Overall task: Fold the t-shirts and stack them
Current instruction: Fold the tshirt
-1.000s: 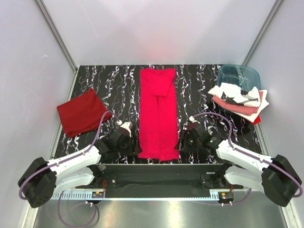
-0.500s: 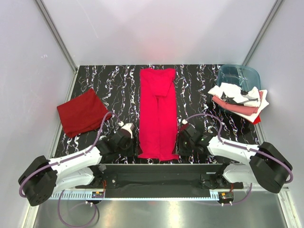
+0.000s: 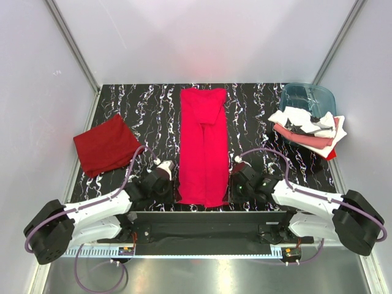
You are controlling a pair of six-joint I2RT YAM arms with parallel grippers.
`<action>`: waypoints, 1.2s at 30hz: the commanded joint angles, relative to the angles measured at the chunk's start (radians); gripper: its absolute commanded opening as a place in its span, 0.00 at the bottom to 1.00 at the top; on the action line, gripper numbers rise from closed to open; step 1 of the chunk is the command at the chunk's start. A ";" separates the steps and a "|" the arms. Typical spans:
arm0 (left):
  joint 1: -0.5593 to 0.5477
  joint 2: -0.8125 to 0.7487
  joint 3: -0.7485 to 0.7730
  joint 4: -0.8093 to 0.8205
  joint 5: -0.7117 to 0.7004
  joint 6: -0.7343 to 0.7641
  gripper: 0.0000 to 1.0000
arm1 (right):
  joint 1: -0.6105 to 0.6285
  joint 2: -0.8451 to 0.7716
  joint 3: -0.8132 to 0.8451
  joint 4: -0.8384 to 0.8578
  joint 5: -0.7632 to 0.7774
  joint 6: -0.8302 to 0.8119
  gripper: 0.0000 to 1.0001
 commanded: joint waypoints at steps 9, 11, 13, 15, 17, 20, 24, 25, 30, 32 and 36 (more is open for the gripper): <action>-0.007 0.001 0.007 0.027 0.038 0.017 0.00 | 0.009 -0.008 -0.004 0.011 -0.029 -0.002 0.01; -0.007 -0.011 0.021 0.019 0.052 0.017 0.00 | 0.009 -0.019 -0.001 -0.001 -0.019 -0.004 0.01; -0.007 -0.016 0.038 0.016 0.060 0.017 0.00 | 0.011 -0.025 0.017 -0.016 -0.009 -0.008 0.01; -0.004 -0.009 0.055 0.013 0.060 0.017 0.00 | 0.009 -0.023 0.033 -0.029 -0.011 -0.019 0.01; -0.001 0.010 0.084 0.010 0.069 0.021 0.00 | 0.009 -0.029 0.059 -0.046 -0.008 -0.031 0.00; 0.025 0.029 0.131 0.001 0.094 0.034 0.00 | 0.009 -0.039 0.123 -0.105 0.049 -0.056 0.00; 0.103 0.040 0.223 -0.052 0.120 0.058 0.00 | 0.008 -0.011 0.240 -0.182 0.125 -0.087 0.00; 0.117 0.046 0.243 -0.066 0.109 0.064 0.00 | 0.006 0.003 0.301 -0.200 0.162 -0.097 0.00; 0.197 0.096 0.404 -0.170 0.063 0.090 0.00 | -0.099 0.116 0.454 -0.254 0.181 -0.163 0.00; 0.217 0.142 0.487 -0.195 0.022 0.100 0.00 | -0.161 0.151 0.513 -0.247 0.149 -0.186 0.00; 0.292 0.234 0.608 -0.232 -0.031 0.103 0.00 | -0.271 0.257 0.591 -0.192 0.103 -0.212 0.00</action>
